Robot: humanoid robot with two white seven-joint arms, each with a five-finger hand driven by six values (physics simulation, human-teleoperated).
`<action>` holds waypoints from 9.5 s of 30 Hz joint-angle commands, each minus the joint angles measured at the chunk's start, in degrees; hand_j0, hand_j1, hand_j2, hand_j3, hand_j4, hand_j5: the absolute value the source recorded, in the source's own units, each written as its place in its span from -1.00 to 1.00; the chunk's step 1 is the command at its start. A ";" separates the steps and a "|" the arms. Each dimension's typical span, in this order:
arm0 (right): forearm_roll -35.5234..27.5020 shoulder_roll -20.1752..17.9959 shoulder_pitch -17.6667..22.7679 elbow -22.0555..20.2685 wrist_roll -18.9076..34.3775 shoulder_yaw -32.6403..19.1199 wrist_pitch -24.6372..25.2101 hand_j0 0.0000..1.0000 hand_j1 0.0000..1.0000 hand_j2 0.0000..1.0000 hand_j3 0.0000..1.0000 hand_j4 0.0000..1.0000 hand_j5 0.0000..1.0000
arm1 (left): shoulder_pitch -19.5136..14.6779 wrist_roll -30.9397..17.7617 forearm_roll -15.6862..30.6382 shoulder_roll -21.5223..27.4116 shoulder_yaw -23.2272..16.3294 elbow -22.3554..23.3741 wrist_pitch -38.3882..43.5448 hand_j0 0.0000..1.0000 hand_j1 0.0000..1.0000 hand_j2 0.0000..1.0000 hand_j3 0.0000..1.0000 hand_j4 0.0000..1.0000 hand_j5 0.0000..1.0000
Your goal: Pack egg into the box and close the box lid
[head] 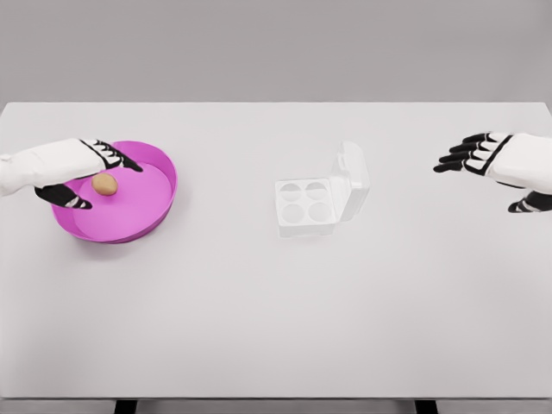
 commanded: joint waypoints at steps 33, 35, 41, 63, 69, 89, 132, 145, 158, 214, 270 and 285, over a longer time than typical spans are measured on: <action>-0.34 0.40 0.35 -0.14 -0.03 -0.03 0.16 1.00 1.00 1.00 1.00 1.00 1.00 | -2.11 0.02 -5.35 -3.81 -0.08 8.21 0.15 0.57 0.57 0.57 0.57 0.57 0.57; -0.34 0.40 0.35 -0.14 -0.03 -0.03 0.16 1.00 1.00 1.00 1.00 1.00 1.00 | -2.11 0.02 -5.44 -3.99 -0.08 8.21 0.15 0.56 0.56 0.56 0.56 0.56 0.56; -0.34 0.40 0.35 -0.14 -0.03 0.05 0.16 1.00 1.00 1.00 1.00 1.00 1.00 | -2.46 0.02 -6.05 -4.61 -0.08 8.30 0.15 0.54 0.54 0.54 0.54 0.54 0.54; -0.25 0.40 1.23 -0.06 -0.03 -0.03 0.16 1.00 1.00 1.00 1.00 1.00 1.00 | -4.92 0.02 -11.77 -7.24 0.00 12.96 0.15 0.51 0.51 0.51 0.51 0.51 0.51; -0.34 0.40 1.32 -0.06 -0.03 -0.03 0.16 1.00 1.00 1.00 1.00 1.00 1.00 | -5.01 0.02 -12.29 -7.68 0.09 13.84 0.15 0.48 0.48 0.48 0.48 0.48 0.48; -0.08 0.57 1.49 -0.06 -0.03 -0.12 0.16 1.00 1.00 1.00 1.00 1.00 1.00 | -5.89 0.02 -12.73 -8.56 0.09 15.51 0.15 0.45 0.45 0.45 0.45 0.45 0.45; -0.08 1.01 2.37 -0.67 -0.03 -0.03 0.16 1.00 1.00 1.00 1.00 1.00 1.00 | -5.54 0.02 -12.56 -8.65 0.00 15.77 0.15 0.11 0.11 0.11 0.11 0.11 0.11; -0.08 0.93 2.72 -1.11 -0.03 -0.03 0.16 1.00 1.00 1.00 1.00 1.00 1.00 | -5.71 0.02 -11.77 -8.65 0.36 15.51 0.15 -0.03 -0.03 -0.03 -0.03 -0.03 -0.03; -0.08 0.92 2.81 -1.11 -0.03 -0.03 0.16 1.00 1.00 1.00 1.00 1.00 1.00 | -5.80 0.02 -11.24 -8.56 0.88 11.47 0.15 -0.07 -0.07 -0.07 -0.07 -0.07 -0.07; -0.08 1.01 2.99 -0.58 -0.03 0.06 0.16 1.00 1.00 1.00 1.00 1.00 1.00 | -5.63 0.02 -10.98 -20.69 -0.17 -0.40 0.15 -0.14 -0.14 -0.14 -0.14 -0.14 -0.14; 0.01 1.98 2.99 -0.49 -0.03 0.23 0.16 1.00 1.00 1.00 1.00 1.00 1.00 | -8.70 0.02 -18.01 -39.85 -4.30 9.44 0.15 -0.21 -0.21 -0.21 -0.21 -0.21 -0.21; 0.01 1.98 3.08 -0.58 -0.03 0.41 0.16 1.00 1.00 1.00 1.00 1.00 1.00 | -9.14 0.02 -18.45 -40.20 -4.30 9.36 0.15 0.31 0.31 0.31 0.31 0.31 0.31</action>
